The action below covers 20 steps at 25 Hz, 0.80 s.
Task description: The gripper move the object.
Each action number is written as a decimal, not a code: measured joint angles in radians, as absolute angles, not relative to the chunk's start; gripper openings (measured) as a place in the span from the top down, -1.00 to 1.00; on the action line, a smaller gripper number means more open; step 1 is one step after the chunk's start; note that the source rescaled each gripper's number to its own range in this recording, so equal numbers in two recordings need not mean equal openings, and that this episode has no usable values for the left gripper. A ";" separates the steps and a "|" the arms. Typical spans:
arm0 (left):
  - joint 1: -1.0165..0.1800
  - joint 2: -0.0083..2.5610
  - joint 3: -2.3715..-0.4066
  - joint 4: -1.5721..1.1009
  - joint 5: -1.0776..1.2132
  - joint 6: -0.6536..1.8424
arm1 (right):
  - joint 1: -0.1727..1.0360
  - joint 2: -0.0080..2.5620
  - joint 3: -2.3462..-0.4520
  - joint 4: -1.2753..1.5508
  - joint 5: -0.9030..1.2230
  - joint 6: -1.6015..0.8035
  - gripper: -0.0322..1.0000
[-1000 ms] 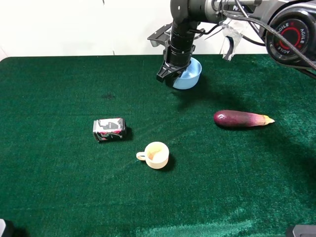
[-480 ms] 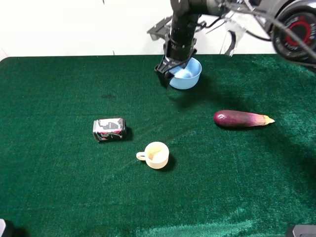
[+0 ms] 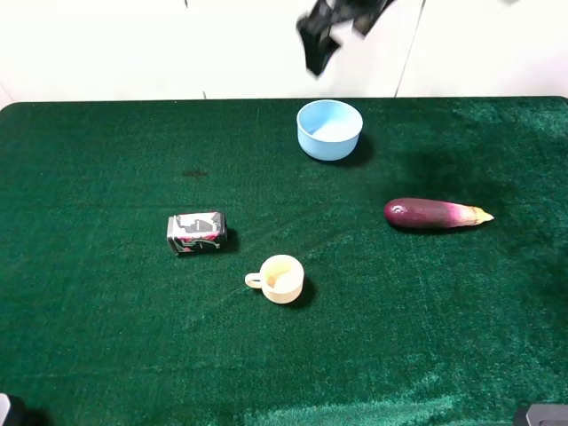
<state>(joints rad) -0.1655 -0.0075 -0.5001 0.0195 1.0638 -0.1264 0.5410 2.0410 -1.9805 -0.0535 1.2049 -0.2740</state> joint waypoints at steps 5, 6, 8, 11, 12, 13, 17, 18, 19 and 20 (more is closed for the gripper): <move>-0.165 -0.008 -0.500 0.020 1.064 -0.126 | 0.541 1.782 -1.818 0.000 1.207 -0.216 -1.00; -0.165 -0.008 -0.500 0.020 1.064 -0.126 | 0.541 1.720 -1.777 0.000 1.207 -0.206 -1.00; -0.165 -0.008 -0.500 0.020 1.064 -0.126 | 0.541 1.601 -1.667 0.000 1.207 -0.186 -1.00; -0.165 -0.008 -0.500 0.020 1.064 -0.126 | 0.541 1.400 -1.497 0.000 1.208 -0.156 -1.00; -0.165 -0.008 -0.500 0.020 1.064 -0.126 | 0.541 1.327 -1.436 -0.005 1.207 -0.146 -1.00; -0.165 -0.008 -0.500 0.020 1.064 -0.126 | 0.541 1.255 -1.384 -0.010 1.207 -0.136 -1.00; -0.165 -0.008 -0.500 0.020 1.064 -0.126 | 0.541 0.977 -1.146 -0.030 1.204 -0.093 -1.00; -0.165 -0.008 -0.500 0.020 1.064 -0.126 | 0.541 0.914 -1.091 -0.031 1.202 -0.081 -1.00; -0.165 -0.008 -0.500 0.020 1.064 -0.126 | 0.541 0.839 -1.041 -0.031 1.202 -0.072 -1.00; -0.165 -0.008 -0.500 0.020 1.064 -0.126 | 0.541 0.765 -0.995 -0.032 1.202 -0.064 -1.00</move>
